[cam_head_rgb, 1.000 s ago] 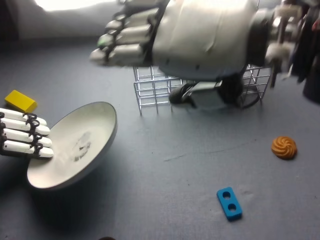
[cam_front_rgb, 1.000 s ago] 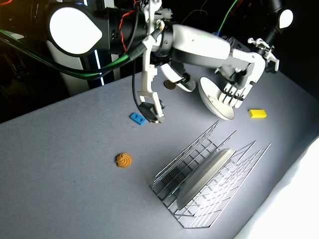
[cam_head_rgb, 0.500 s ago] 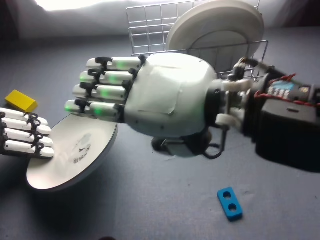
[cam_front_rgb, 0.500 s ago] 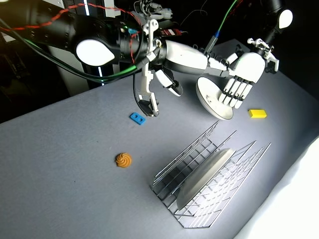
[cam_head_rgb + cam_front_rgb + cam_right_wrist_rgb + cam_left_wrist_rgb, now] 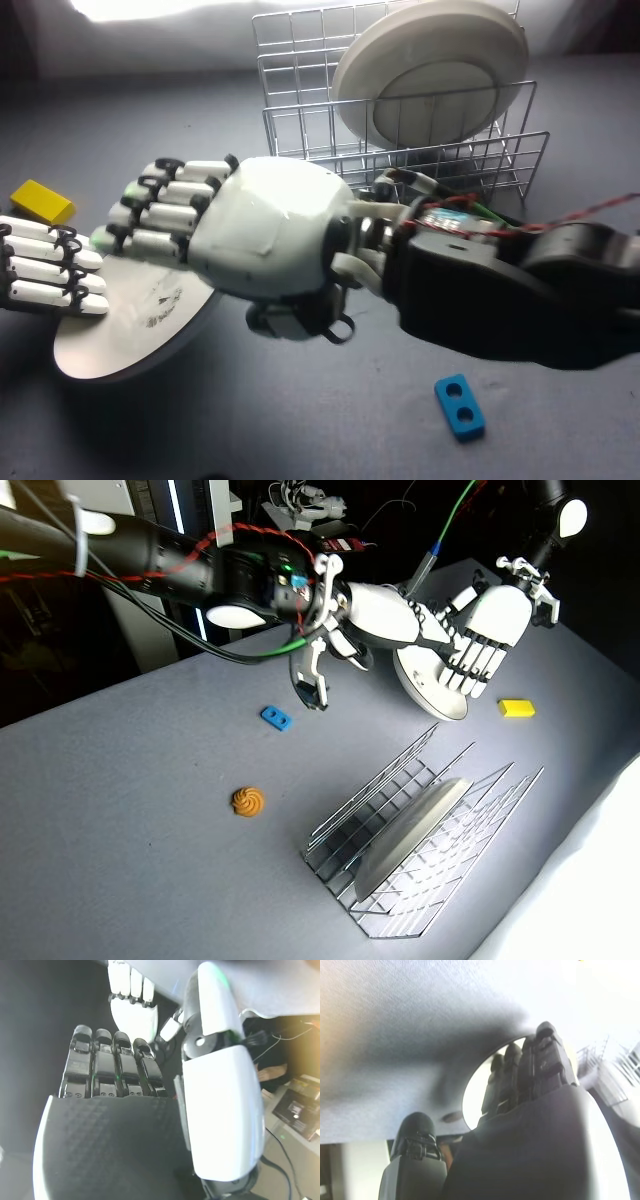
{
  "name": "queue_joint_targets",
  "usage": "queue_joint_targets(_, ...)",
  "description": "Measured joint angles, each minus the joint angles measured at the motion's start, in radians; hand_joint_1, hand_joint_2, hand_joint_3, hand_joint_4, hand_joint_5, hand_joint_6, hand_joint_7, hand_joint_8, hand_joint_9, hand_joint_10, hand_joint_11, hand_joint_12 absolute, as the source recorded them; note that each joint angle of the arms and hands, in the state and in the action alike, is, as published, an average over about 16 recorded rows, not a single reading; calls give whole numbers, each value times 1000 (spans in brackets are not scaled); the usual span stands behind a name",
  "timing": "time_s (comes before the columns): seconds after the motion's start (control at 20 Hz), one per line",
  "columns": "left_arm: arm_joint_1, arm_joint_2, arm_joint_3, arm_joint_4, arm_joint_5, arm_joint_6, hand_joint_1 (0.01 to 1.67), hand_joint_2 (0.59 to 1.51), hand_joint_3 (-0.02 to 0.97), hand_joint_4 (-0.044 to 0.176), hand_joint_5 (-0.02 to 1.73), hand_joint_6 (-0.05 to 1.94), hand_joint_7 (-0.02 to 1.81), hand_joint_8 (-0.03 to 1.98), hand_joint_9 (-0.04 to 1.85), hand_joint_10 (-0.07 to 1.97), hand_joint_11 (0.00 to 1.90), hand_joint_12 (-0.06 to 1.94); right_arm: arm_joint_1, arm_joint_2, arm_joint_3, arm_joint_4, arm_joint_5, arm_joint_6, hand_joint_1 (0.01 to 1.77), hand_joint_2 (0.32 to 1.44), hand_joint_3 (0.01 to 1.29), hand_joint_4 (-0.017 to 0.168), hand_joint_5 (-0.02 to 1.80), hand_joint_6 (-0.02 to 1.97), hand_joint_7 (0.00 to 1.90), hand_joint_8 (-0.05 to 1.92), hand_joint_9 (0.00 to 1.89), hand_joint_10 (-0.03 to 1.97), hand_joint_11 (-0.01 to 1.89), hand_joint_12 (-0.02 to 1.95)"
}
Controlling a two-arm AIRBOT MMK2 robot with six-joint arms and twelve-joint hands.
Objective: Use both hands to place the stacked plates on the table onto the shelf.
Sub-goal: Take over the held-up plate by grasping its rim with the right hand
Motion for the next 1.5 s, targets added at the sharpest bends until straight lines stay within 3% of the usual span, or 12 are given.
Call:
queue_joint_targets(0.4, 0, -1, 2, 1, -1, 0, 16, 1199, 18, -6, 99, -6, 84, -10, 36, -29, 20, 13, -33, -131, 132, 76, 22, -30, 1184, 1070, 12, 5, 24, 30, 19, 18, 22, -9, 19, 110)
queue_joint_targets(0.75, 0, -3, 4, 2, -2, 0, 15, 1200, 18, -6, 95, -7, 78, -9, 29, -29, 19, 12, -59, -190, 188, 87, 33, -31, 1152, 1088, 13, 5, 26, 30, 24, 17, 34, -8, 11, 259)
queue_joint_targets(1.2, 0, -5, 7, 3, -2, -1, 16, 1201, 17, -7, 81, -6, 64, -8, 17, -29, 20, 12, -67, -225, 219, 84, 47, -31, 1101, 1098, 13, 5, 223, 44, 283, 22, 307, 40, 107, 834)
queue_joint_targets(1.5, -2, -5, 7, 4, -2, -3, 16, 1202, 18, -7, 71, -7, 66, -7, 27, -29, 19, 12, -63, -229, 222, 73, 65, -33, 1082, 1084, 13, -1, 487, 340, 599, 263, 680, 157, 403, 1206)
